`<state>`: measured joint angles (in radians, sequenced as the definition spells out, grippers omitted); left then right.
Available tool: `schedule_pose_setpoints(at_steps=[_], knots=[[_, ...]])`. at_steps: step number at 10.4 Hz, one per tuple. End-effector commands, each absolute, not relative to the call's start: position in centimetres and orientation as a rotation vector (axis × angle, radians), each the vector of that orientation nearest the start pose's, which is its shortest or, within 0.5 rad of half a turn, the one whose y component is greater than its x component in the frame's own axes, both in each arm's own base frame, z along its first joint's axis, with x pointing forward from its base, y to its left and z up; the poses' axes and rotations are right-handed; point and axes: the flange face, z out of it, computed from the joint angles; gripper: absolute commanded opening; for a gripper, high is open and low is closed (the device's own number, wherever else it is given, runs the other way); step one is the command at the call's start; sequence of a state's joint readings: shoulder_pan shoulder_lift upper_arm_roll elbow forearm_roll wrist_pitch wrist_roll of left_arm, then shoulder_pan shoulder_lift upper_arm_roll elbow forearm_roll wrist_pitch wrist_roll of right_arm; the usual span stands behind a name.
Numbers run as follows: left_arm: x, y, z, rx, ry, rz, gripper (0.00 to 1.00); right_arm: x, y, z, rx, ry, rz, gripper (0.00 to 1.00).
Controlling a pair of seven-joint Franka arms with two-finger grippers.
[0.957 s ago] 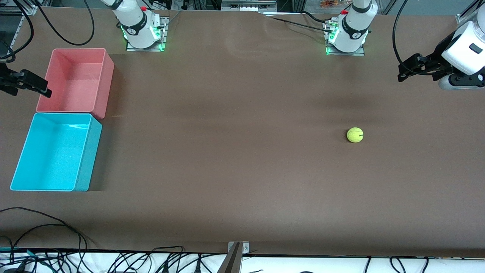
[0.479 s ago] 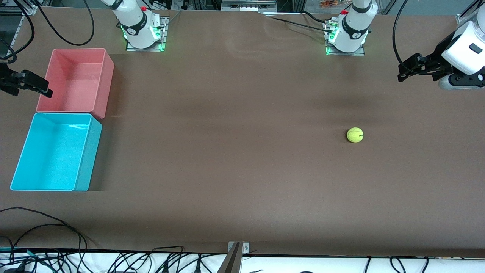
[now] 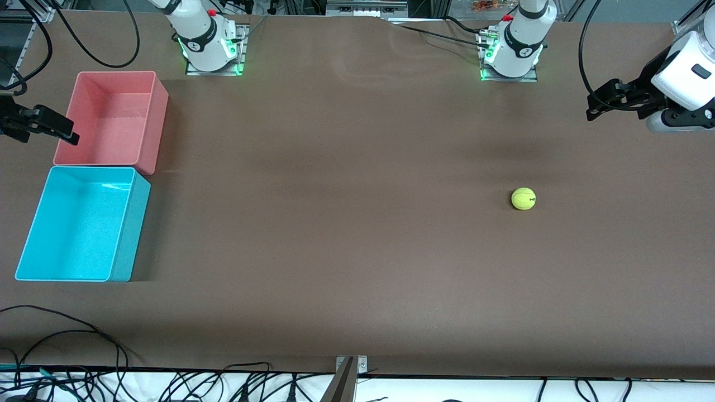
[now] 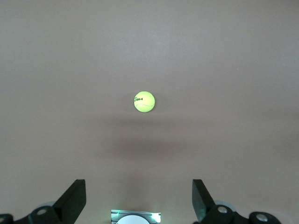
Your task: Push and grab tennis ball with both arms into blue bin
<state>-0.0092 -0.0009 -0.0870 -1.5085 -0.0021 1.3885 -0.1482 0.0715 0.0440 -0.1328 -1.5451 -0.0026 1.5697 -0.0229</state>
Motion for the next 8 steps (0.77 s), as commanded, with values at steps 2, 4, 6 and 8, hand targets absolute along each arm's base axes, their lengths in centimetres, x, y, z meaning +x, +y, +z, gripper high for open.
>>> schedule_pose_setpoints(at_steps=[2,4,6,8], knots=[[53.44,-5.25,64.35,-3.096,-0.077,0.189,1.00,56.62,-3.11,61.51,-3.145,0.048,0.036,1.00],[53.44,-5.25,64.35,-3.096,-0.077,0.189,1.00,56.77,-3.09,61.57,-3.144,0.050,0.021,1.00],[53.44,-5.25,64.35,-3.096,-0.077,0.189,1.00,56.82,-3.10,61.49,-3.146,0.048,0.024,1.00],[53.39,-5.25,64.37,-3.096,-0.077,0.189,1.00,56.71,-3.28,61.53,-3.145,0.051,0.029,1.00]])
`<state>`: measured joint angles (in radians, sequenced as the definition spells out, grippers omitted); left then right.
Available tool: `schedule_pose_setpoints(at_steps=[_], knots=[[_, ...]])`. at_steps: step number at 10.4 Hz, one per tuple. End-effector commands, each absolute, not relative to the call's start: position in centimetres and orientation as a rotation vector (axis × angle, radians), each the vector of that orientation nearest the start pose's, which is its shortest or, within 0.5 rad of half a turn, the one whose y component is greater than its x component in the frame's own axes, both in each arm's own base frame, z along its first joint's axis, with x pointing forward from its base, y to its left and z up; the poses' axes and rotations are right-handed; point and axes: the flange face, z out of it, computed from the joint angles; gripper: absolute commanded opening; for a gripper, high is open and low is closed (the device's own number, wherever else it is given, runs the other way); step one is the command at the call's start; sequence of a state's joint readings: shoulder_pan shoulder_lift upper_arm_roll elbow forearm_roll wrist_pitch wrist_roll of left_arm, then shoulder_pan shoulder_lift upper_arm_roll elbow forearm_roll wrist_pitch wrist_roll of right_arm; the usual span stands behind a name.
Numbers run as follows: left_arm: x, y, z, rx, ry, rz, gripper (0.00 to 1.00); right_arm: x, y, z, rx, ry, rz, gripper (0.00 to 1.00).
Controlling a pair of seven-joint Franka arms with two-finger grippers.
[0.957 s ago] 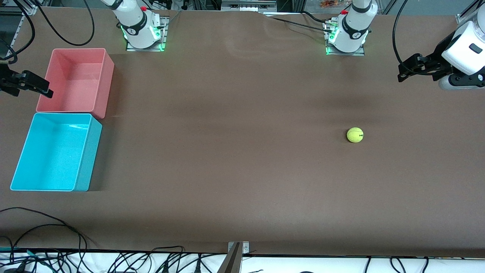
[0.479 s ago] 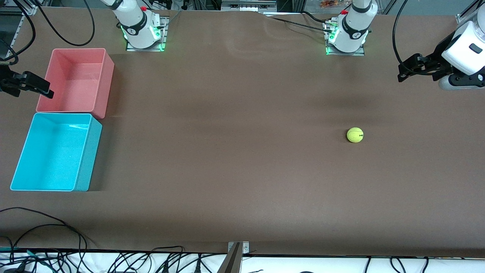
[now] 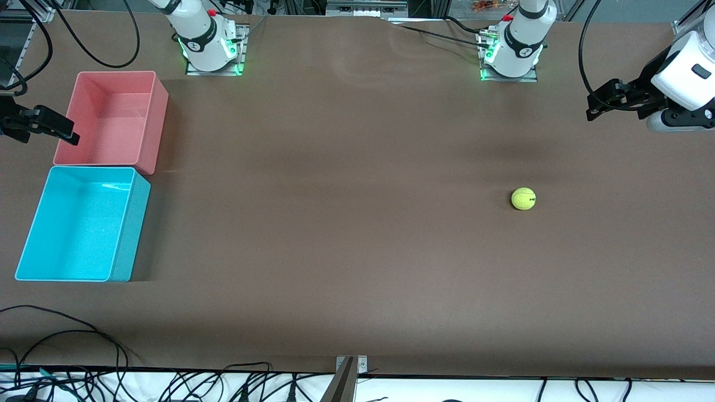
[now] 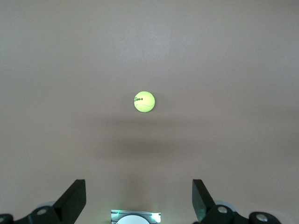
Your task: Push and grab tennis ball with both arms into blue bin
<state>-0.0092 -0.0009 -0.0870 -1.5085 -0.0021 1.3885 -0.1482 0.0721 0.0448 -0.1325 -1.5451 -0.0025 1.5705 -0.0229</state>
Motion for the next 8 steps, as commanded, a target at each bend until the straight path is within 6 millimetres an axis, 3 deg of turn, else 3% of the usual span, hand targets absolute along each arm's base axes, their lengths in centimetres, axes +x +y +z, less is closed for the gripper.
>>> schedule_pose_setpoints(at_steps=[1,8], knots=[[53.44,-5.25,64.35,-3.096,-0.077,0.189,1.00,56.72,-3.46,61.55,-3.147,0.058,0.026,1.00],[53.44,-5.25,64.35,-3.096,-0.077,0.189,1.00,56.67,-3.21,61.49,-3.146,0.046,0.036,1.00]])
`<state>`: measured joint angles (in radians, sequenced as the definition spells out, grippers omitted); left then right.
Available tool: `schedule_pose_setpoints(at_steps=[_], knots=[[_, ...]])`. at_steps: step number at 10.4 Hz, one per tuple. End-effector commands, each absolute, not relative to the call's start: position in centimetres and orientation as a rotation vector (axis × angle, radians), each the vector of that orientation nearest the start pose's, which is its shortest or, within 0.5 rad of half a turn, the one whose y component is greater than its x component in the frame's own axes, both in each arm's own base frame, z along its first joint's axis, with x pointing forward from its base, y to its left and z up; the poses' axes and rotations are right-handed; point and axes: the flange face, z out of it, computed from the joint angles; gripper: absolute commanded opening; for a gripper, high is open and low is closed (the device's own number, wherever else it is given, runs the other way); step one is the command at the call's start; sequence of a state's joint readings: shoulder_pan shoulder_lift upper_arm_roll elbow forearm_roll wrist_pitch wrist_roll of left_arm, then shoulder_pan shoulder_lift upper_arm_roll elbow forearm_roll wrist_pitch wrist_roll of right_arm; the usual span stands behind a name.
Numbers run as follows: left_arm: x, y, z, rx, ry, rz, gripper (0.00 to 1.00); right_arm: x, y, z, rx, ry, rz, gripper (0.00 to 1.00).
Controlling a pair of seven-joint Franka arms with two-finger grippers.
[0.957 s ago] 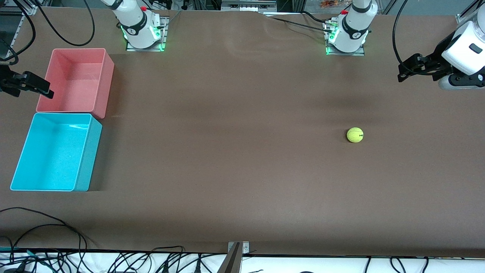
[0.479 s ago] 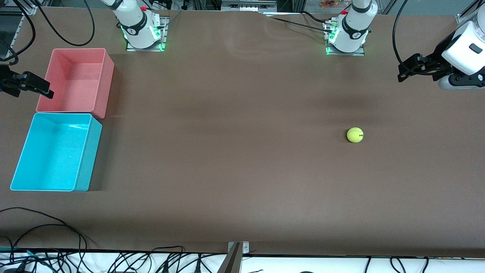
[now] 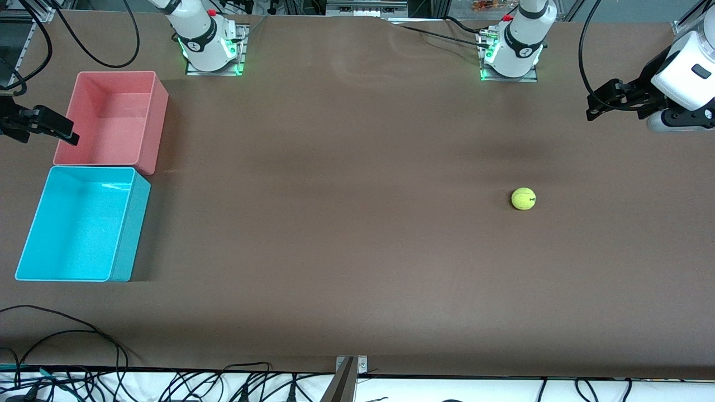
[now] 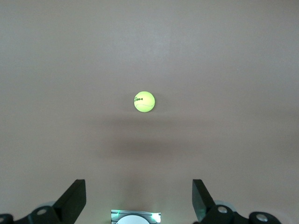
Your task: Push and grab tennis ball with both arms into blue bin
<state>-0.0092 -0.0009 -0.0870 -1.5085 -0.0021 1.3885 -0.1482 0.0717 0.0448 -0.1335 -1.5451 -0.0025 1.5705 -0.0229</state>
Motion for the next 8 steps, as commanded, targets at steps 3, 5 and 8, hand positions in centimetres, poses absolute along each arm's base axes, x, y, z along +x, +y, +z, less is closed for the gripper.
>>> schedule_pose_setpoints(at_steps=[3,5,8], knots=[[53.44,-5.25,64.35,-3.096,-0.077,0.189,1.00,56.75,-3.12,61.56,-3.147,0.048,0.024,1.00],[53.42,-5.25,64.27,-3.095,-0.077,0.194,1.00,56.61,-3.55,61.70,-3.147,0.046,0.024,1.00],[53.43,-5.33,64.35,-3.096,-0.074,0.189,1.00,56.66,-3.48,61.62,-3.148,0.051,0.026,1.00]])
